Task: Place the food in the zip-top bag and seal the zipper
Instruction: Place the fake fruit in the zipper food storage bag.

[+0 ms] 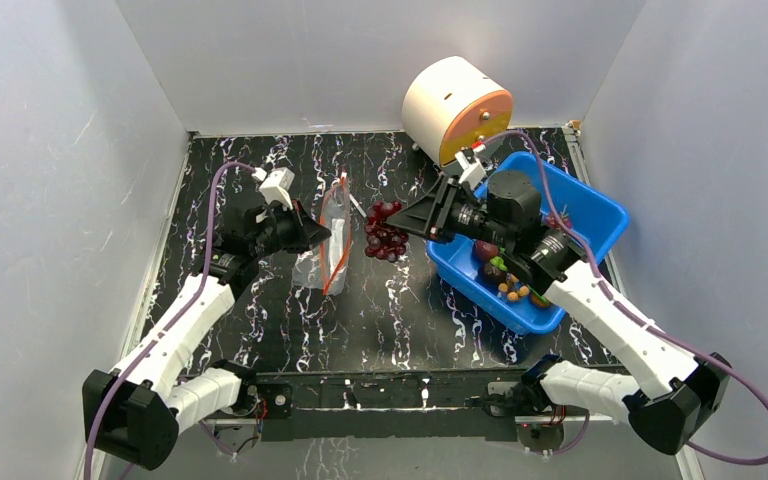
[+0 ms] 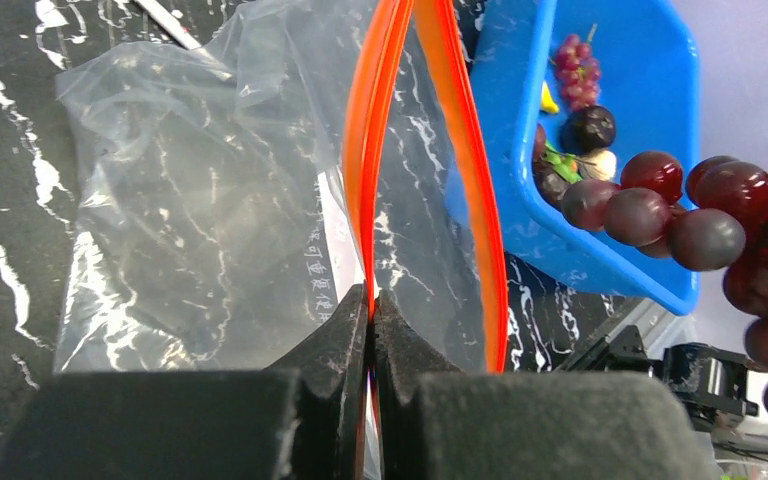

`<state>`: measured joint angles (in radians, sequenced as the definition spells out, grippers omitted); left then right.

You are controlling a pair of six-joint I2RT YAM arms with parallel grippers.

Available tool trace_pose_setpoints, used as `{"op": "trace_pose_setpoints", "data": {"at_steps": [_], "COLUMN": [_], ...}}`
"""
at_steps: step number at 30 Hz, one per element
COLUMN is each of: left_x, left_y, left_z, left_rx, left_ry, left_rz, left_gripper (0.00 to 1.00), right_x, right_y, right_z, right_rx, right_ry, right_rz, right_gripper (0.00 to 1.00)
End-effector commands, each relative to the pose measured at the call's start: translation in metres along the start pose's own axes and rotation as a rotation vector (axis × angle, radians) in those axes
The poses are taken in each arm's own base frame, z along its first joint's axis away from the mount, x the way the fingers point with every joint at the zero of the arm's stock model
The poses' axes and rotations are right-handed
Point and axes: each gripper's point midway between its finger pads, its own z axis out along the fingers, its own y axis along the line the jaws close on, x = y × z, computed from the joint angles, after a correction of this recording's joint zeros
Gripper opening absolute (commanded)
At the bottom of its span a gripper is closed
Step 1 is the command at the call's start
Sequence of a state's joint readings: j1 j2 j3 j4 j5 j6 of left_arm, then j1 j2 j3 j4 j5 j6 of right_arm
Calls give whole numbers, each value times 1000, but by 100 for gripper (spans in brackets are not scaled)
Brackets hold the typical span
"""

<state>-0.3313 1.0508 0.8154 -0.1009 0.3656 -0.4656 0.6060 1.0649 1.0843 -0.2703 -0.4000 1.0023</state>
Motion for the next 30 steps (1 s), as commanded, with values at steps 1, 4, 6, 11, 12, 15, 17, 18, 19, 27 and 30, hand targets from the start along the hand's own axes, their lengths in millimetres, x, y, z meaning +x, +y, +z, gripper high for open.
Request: {"op": "trace_pose_setpoints", "data": {"at_steps": [1, 4, 6, 11, 12, 15, 17, 18, 19, 27, 30], "left_x": [-2, 0, 2, 16, 18, 22, 21, 20, 20, 12, 12], "left_y": [-23, -27, -26, -26, -26, -24, -24, -24, -25, -57, -59], "left_z": [-5, -5, -4, -1, -1, -4, -7, -9, -11, -24, -22], "left_rx": [122, 150, 144, 163, 163, 161, 155, 155, 157, 294, 315], "left_ry": [-27, -23, -19, 59, 71, 71, 52, 43, 37, 43, 45], "left_rz": [3, -7, -11, -30, -36, -26, -13, -8, -4, -37, -44], "left_gripper": [0, 0, 0, 0, 0, 0, 0, 0, 0, 0, 0], "right_x": [-17, -13, -10, 4, 8, 12, 11, 10, 10, 11, 19], "right_y": [71, 78, 77, 43, 38, 27, 23, 21, 16, -52, -56], "right_z": [1, 8, 15, 39, 43, 51, 53, 54, 55, 58, 67], "right_rx": [-220, -251, -241, -176, -172, -150, -131, -120, -96, 151, 103], "right_ry": [-42, -33, -38, 2, 17, 30, 23, 18, 13, -40, -9], "right_rz": [-82, -70, -64, -51, -39, -23, -26, -31, -30, -94, -140], "right_gripper": [11, 11, 11, 12, 12, 12, 12, 12, 12, 16, 17]}}
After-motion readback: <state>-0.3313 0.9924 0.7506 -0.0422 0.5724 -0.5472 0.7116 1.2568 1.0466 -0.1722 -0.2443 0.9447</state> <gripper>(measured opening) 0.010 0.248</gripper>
